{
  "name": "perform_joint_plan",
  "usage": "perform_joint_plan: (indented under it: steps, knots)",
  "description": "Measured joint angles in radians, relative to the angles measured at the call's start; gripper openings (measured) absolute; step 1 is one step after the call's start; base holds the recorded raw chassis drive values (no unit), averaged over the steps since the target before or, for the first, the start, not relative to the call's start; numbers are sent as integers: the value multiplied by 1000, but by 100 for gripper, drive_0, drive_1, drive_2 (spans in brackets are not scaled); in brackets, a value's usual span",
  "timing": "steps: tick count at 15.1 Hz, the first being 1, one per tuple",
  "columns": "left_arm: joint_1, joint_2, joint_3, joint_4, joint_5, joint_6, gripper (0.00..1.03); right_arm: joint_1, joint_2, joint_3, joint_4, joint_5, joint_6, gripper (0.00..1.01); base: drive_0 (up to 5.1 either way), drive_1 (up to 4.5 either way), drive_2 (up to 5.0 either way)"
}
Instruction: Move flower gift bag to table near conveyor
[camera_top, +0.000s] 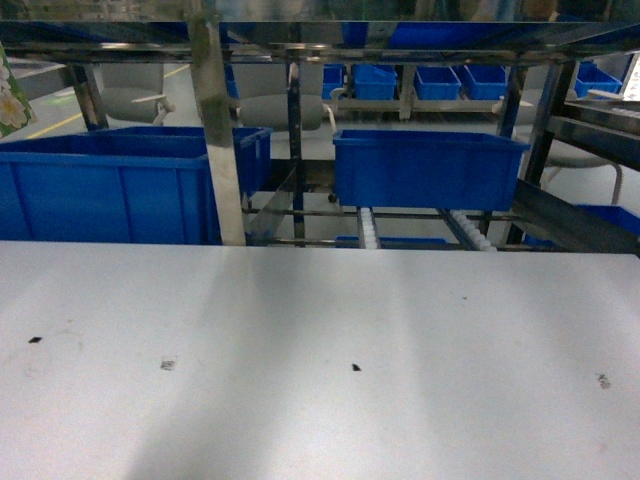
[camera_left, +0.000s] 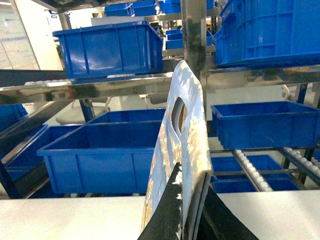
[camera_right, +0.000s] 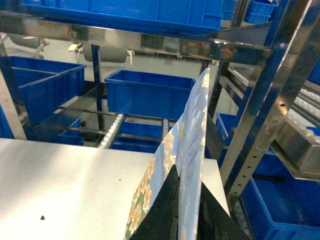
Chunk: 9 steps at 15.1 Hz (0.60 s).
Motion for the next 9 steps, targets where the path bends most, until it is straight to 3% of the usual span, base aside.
perform_joint_plan:
  steps: [7, 9]
  knots:
    - [0, 1, 0, 0, 0, 0, 2, 0, -1, 0, 2, 0, 0, 3, -506, 250, 219]
    - [0, -2, 0, 3, -2, 0, 2, 0, 0, 0, 2, -1, 0, 3, -195, 165, 17]
